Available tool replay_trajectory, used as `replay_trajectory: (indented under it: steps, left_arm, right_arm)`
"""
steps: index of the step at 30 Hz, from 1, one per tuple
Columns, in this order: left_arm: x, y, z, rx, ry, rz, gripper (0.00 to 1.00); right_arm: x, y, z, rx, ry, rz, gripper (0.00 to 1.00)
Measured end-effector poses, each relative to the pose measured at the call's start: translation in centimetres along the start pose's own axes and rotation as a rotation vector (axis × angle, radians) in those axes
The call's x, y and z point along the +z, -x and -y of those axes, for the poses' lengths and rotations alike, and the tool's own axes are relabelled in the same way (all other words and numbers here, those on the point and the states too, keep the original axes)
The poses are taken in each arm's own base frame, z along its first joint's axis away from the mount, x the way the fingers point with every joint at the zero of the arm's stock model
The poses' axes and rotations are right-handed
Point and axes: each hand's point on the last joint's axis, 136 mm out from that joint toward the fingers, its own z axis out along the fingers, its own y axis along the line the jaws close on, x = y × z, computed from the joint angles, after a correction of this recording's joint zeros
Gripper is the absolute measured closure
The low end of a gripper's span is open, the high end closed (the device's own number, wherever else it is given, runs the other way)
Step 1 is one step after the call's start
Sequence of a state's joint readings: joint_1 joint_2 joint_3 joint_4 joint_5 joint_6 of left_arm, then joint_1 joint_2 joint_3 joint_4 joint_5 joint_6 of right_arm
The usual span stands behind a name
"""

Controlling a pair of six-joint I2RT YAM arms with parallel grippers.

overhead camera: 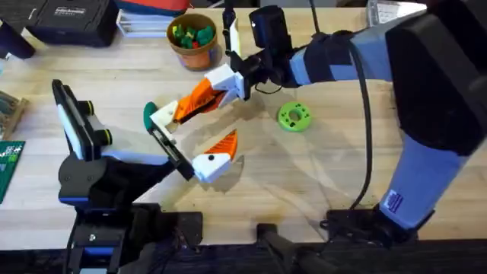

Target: Pick up the gripper from the table and insert it into the empty holder that is missing its gripper. Then pick up a screw, insert it into the mounting hole, and use the screwdriver to tighten it. Finally, clean up the table by picking up the vegetable and placing it into the bucket.

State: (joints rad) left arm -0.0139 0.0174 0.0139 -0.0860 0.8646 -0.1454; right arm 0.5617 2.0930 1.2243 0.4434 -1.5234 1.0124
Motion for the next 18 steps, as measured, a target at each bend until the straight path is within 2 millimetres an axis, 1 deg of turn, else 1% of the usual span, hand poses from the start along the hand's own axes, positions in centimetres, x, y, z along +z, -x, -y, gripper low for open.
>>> replay_trajectory:
  steps: [9, 14, 18]
  left_arm:
    - [0.0, 0.0, 0.0, 0.0, 0.002, 0.0, 0.016]
    - [0.0, 0.2, -0.2, 0.022, 0.016, 0.007, 0.015]
    - [-0.1, 0.5, -0.6, 0.051, 0.039, 0.019, 0.015]
  right_arm:
    - [0.1, 0.1, 0.0, -0.027, -0.003, 0.004, 0.993]
    - [0.2, 0.3, -0.5, -0.072, 0.0, -0.004, 0.993]
    - [0.6, 0.8, -1.2, -0.096, 0.002, -0.013, 0.993]
